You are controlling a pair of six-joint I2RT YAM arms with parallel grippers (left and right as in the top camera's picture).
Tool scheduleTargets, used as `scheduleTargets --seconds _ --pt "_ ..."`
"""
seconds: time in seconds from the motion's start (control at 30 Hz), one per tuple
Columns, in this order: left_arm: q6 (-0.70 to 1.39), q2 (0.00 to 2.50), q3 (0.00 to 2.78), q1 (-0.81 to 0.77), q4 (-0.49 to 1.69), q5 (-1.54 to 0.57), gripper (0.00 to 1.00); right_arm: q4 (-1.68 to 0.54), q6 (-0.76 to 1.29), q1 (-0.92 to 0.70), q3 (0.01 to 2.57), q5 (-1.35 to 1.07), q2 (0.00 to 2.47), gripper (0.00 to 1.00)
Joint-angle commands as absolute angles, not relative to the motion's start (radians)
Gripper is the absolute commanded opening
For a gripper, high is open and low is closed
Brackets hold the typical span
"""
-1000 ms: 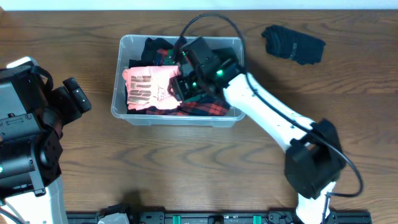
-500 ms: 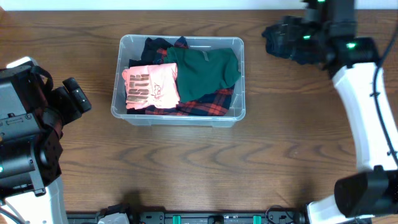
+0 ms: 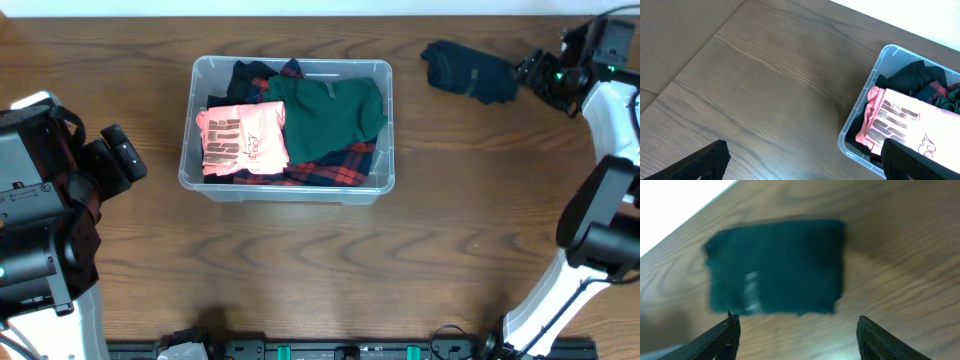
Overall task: Pack container
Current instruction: 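Move the right gripper to the black garment and grasp it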
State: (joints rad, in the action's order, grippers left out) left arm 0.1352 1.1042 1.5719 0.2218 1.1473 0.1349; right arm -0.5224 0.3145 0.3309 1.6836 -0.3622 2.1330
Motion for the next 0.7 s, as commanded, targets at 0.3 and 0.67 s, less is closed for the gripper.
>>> scheduleTargets --seconds 0.3,0.67 --pt "0.147 1.105 1.575 0.227 1.148 0.143 0.98 -0.339 0.501 0.366 1.679 -0.526 2.32 0.73" --pt "0.147 1.105 1.575 0.227 1.148 0.143 0.98 -0.26 0.524 0.299 1.679 -0.52 2.395 0.67"
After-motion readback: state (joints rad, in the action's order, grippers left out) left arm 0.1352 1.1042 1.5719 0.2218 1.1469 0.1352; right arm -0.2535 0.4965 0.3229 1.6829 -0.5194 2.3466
